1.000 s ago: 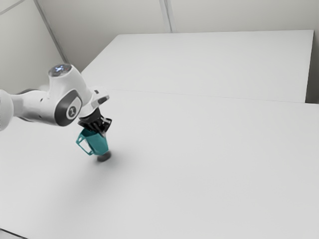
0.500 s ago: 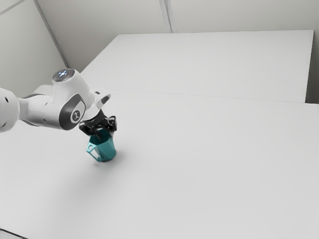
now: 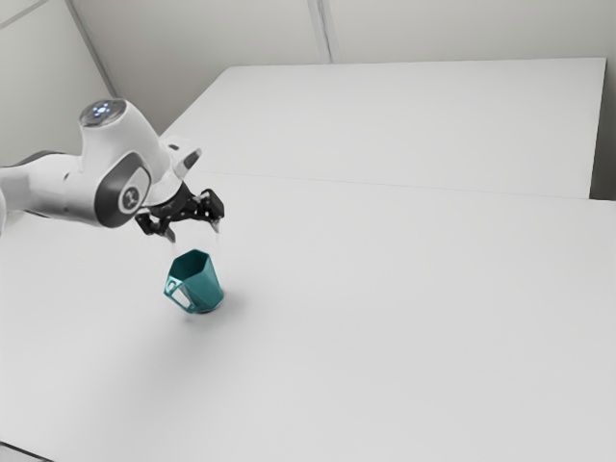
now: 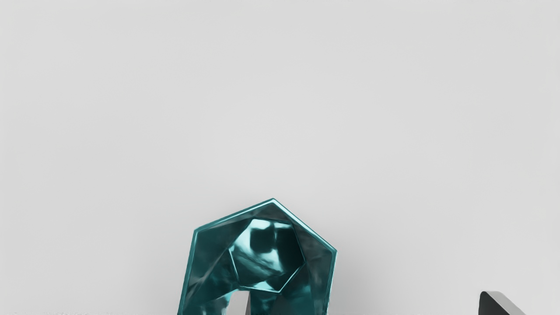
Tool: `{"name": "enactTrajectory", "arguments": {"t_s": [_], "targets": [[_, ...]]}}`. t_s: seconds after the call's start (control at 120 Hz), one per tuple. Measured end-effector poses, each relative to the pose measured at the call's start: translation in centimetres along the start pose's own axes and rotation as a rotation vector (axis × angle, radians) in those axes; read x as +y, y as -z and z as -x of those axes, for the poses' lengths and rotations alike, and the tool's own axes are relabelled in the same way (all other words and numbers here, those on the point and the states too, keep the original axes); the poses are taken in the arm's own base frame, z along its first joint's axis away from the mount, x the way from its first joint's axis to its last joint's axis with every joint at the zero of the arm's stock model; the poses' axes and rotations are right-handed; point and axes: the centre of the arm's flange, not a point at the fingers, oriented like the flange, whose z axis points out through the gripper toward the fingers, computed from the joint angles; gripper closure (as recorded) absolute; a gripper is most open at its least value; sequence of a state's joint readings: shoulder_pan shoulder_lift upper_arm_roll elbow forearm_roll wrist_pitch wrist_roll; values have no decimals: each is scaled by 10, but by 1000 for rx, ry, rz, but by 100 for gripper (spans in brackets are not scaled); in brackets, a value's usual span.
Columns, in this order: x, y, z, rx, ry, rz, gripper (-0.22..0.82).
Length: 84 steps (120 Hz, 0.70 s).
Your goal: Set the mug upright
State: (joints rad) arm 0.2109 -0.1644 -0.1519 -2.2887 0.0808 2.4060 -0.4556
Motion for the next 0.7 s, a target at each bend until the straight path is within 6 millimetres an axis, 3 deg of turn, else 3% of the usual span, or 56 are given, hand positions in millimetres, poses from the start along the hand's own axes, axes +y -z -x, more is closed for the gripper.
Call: {"name": "enactTrajectory", "arguments": {"t_s": [0.142,0.525,0.7], "targets": [[18,34,-15,-11,-19,-4,2],[36,99,-69,-77,-143,-52,0],[43,118,-75,-105,-211,-76,0]]}}
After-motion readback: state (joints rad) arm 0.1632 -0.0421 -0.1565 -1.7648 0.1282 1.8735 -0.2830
